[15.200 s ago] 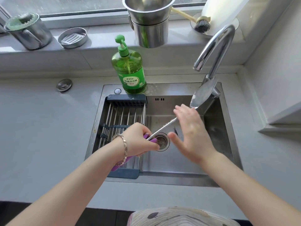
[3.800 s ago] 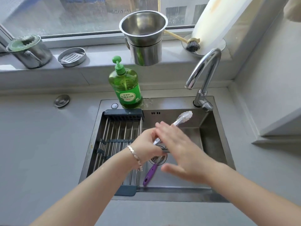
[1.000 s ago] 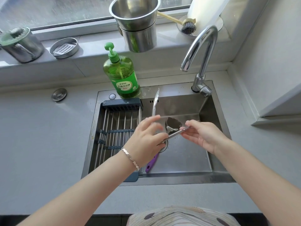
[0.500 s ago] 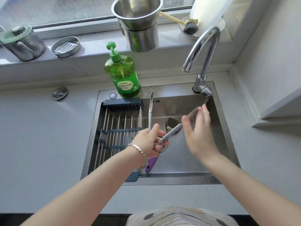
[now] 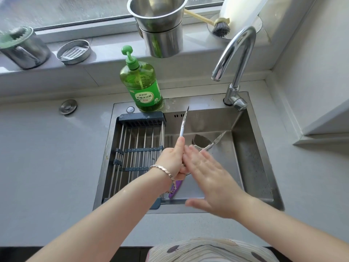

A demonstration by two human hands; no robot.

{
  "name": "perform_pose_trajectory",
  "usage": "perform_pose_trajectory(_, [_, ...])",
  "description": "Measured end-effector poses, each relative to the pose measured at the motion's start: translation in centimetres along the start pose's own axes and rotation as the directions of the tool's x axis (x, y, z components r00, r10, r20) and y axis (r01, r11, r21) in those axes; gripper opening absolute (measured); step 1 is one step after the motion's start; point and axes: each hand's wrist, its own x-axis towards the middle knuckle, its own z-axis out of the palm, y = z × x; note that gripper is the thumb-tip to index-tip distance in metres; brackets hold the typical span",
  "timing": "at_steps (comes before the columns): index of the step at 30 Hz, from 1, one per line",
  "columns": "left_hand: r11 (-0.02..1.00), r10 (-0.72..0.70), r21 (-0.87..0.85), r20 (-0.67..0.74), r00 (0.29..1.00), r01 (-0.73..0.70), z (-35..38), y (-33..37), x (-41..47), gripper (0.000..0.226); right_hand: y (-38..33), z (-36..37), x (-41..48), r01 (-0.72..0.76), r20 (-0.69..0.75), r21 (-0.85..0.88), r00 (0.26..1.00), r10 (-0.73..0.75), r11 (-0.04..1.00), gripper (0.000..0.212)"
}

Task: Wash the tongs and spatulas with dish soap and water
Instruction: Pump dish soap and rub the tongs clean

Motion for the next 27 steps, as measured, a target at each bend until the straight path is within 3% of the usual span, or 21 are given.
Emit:
perform_pose_trajectory(2, [1.000, 0.015, 0.013, 0.000, 1.000, -0.015, -0.2, 0.0, 0.0, 0.057, 0.8, -0.2, 0.0, 0.031, 0.019, -0.022, 0.999, -0.030, 0.999, 0.087])
perform_pose_trajectory(5, [0.993, 0.023, 0.116, -0.025, 0.999, -0.020, -0.7, 0.1, -0.2, 0.061, 3.8, -1.1, 0.4, -0.102, -0.050, -0.071, 0.994, 0.099, 0.992, 0.081])
perform_pose_trajectory(7, [0.942, 0.144, 0.311, -0.040, 0.989, -0.125, -0.9, -0.2, -0.4, 0.060, 5.0, -1.3, 0.3, -0.045, -0.086, -0.080, 0.996, 0.038, 0.996, 0.060])
perform_pose_trajectory(10, [0.755, 0.404, 0.565, -0.001, 0.915, -0.333, -1.5, -0.8, -0.6, 0.051, 6.0, -2.5, -0.3, 0.079, -0.197, 0.061, 0.978, -0.065, 0.995, 0.029])
perform_pose_trajectory(13, [0.672, 0.475, 0.628, 0.040, 0.879, -0.392, -1.9, -1.2, -0.8, 0.040, 7.0, -3.8, -0.9, 0.114, -0.279, 0.047, 0.956, -0.096, 0.992, 0.025])
perform_pose_trajectory(19, [0.635, 0.553, 0.636, 0.022, 0.833, -0.438, -2.2, -1.7, -0.8, 0.046, 7.9, -4.3, -1.4, 0.044, -0.423, 0.088, 0.906, -0.003, 0.995, 0.037])
perform_pose_trajectory(21, [0.647, 0.549, 0.624, 0.017, 0.836, -0.437, -2.3, -1.6, -0.8, 0.039, 7.5, -3.8, -1.3, 0.077, -0.407, 0.095, 0.913, -0.032, 0.992, 0.035])
perform_pose_trajectory(24, [0.613, 0.555, 0.651, 0.049, 0.831, -0.447, -2.8, -1.7, -0.6, 0.038, 7.6, -3.4, -1.7, 0.180, -0.236, 0.100, 0.960, -0.152, 0.979, 0.036])
perform_pose_trajectory(26, [0.565, 0.563, 0.688, 0.081, 0.822, -0.455, -3.4, -2.0, -0.3, 0.042, 8.4, -3.8, -2.4, 0.094, -0.167, 0.219, 0.984, -0.058, 0.971, 0.039])
perform_pose_trajectory(27, [0.541, 0.567, 0.706, 0.096, 0.818, -0.457, -3.8, -2.2, -0.1, 0.043, 8.6, -4.3, -2.7, -0.010, -0.164, 0.331, 0.984, 0.068, 0.944, 0.038])
